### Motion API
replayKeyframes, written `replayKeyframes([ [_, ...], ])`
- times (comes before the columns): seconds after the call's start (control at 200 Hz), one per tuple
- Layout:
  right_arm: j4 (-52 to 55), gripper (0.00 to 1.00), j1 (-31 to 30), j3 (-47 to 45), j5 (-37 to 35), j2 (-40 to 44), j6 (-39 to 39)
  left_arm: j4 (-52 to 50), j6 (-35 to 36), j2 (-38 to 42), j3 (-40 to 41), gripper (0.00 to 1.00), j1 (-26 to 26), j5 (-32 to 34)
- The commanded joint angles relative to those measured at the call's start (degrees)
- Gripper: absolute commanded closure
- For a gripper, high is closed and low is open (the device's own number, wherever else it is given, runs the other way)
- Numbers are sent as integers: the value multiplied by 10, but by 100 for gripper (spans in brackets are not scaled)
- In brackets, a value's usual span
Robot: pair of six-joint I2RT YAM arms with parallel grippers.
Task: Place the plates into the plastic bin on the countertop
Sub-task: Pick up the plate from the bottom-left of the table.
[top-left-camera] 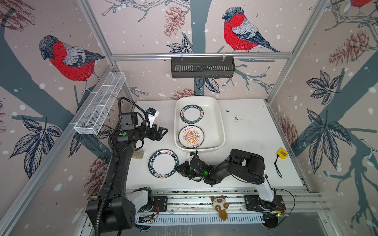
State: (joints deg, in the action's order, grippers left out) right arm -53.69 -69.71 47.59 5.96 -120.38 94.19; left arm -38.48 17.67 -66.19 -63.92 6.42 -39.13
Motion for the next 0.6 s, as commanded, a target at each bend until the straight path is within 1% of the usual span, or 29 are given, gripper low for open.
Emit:
replayKeyframes([
  [0.0, 32, 97, 3, -5, -11, 6, -12, 11, -6, -3, -12, 16, 3, -14],
  [0.25, -3, 100, 2, -24, -6, 8, -6, 7, -18, -3, -28, 16, 2, -16],
  [0.39, -27, 100, 1, -33, -1, 8, -2, 4, -25, -2, -41, 16, 2, -15],
  [0.595, -34, 100, -1, -37, 9, 13, -8, 5, -41, 2, -51, 16, 2, -6],
])
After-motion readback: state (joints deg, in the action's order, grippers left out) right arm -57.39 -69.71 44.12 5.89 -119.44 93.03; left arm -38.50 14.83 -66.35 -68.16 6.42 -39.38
